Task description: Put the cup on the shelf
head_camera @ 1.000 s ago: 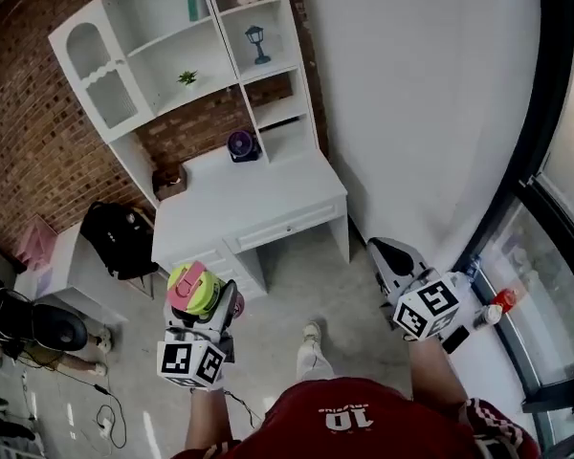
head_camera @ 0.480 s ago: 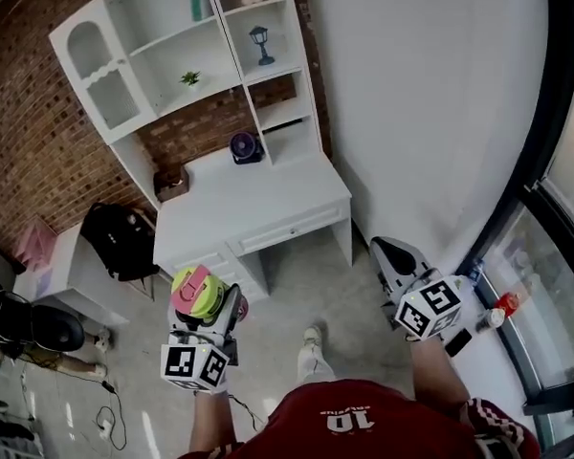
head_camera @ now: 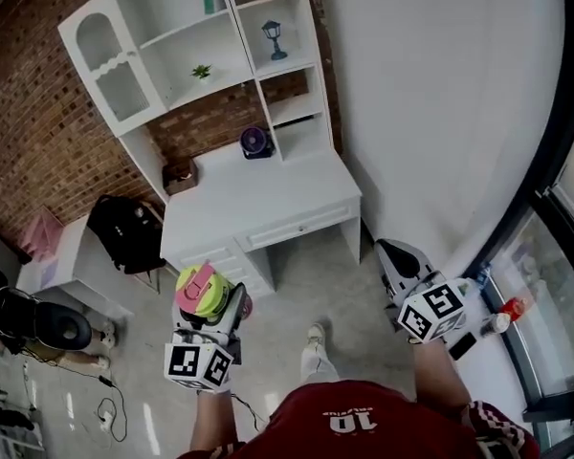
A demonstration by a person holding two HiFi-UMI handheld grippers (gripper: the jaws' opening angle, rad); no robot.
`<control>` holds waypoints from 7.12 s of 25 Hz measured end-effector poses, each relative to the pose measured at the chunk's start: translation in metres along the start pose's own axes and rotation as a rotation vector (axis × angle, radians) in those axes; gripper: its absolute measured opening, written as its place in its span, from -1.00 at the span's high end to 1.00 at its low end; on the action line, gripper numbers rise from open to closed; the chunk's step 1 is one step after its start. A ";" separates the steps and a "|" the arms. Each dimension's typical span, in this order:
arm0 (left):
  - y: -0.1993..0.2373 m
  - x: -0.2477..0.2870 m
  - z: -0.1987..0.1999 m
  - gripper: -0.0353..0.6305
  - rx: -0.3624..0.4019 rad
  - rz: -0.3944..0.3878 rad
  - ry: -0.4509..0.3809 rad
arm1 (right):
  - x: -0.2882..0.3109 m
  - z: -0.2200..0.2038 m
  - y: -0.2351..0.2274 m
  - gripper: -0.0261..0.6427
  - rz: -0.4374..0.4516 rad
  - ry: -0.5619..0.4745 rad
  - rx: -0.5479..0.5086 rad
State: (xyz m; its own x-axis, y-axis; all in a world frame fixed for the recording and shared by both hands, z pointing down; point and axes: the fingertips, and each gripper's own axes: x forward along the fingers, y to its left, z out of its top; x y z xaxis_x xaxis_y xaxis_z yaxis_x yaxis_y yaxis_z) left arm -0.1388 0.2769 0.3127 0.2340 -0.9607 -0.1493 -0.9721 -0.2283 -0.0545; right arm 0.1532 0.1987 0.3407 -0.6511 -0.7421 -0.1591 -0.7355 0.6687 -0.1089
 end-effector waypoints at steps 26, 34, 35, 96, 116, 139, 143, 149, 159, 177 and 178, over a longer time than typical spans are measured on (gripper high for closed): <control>0.001 0.050 -0.002 -0.37 0.019 -0.034 -0.020 | 0.031 -0.002 -0.029 0.91 0.006 0.005 -0.009; 0.026 0.113 -0.019 -0.37 -0.010 -0.059 -0.010 | 0.081 -0.001 -0.057 0.91 -0.009 0.013 -0.013; 0.030 0.121 -0.018 -0.37 -0.012 -0.061 -0.014 | 0.090 0.001 -0.061 0.91 -0.009 0.013 -0.015; 0.232 0.439 -0.121 -0.37 -0.131 -0.173 0.019 | 0.489 -0.041 -0.177 0.91 -0.020 0.006 -0.013; 0.194 0.585 -0.186 -0.37 -0.092 -0.282 0.121 | 0.552 -0.084 -0.279 0.91 0.010 0.104 -0.042; 0.147 0.684 -0.322 -0.37 -0.086 -0.350 0.255 | 0.580 -0.166 -0.362 0.91 0.005 0.255 0.027; 0.137 0.702 -0.349 -0.37 -0.085 -0.354 0.299 | 0.582 -0.175 -0.376 0.91 0.012 0.276 0.035; 0.131 0.737 -0.382 -0.37 -0.083 -0.354 0.311 | 0.587 -0.189 -0.399 0.91 0.011 0.290 0.078; 0.129 0.788 -0.432 -0.37 -0.101 -0.340 0.345 | 0.592 -0.208 -0.427 0.91 -0.002 0.331 0.108; 0.140 0.870 -0.483 -0.37 -0.092 -0.282 0.364 | 0.600 -0.233 -0.473 0.91 -0.052 0.347 0.155; 0.141 0.875 -0.484 -0.37 -0.097 -0.279 0.359 | 0.601 -0.234 -0.474 0.91 -0.052 0.346 0.156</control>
State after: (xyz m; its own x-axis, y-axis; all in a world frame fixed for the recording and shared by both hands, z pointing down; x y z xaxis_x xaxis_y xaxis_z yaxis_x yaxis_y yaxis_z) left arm -0.0803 -0.6721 0.6525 0.4826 -0.8504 0.2098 -0.8739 -0.4834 0.0507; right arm 0.0665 -0.5751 0.5265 -0.6579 -0.7292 0.1882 -0.7493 0.6088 -0.2606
